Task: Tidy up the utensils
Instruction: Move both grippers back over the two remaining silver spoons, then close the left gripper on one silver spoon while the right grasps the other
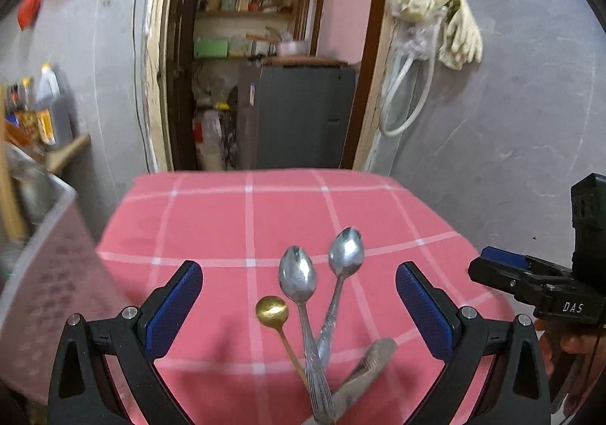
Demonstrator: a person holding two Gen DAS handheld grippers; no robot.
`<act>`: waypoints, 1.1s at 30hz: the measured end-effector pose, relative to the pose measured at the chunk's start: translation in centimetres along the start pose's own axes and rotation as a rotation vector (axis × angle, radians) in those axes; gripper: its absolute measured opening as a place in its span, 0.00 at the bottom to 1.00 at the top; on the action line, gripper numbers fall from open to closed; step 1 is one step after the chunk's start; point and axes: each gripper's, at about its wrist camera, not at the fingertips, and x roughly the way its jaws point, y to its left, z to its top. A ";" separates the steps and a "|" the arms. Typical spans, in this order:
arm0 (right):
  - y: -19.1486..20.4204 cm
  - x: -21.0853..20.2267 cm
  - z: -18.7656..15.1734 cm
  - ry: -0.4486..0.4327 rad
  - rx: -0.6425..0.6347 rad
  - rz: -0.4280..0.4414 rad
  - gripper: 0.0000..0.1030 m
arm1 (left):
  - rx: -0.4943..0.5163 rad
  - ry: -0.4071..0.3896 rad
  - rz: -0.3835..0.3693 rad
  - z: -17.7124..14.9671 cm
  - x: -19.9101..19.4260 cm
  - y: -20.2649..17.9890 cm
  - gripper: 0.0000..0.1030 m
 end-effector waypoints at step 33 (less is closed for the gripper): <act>0.6 14.6 1.8 0.283 0.089 0.240 0.03 | -0.128 0.359 -0.228 1.4 12.4 3.7 0.04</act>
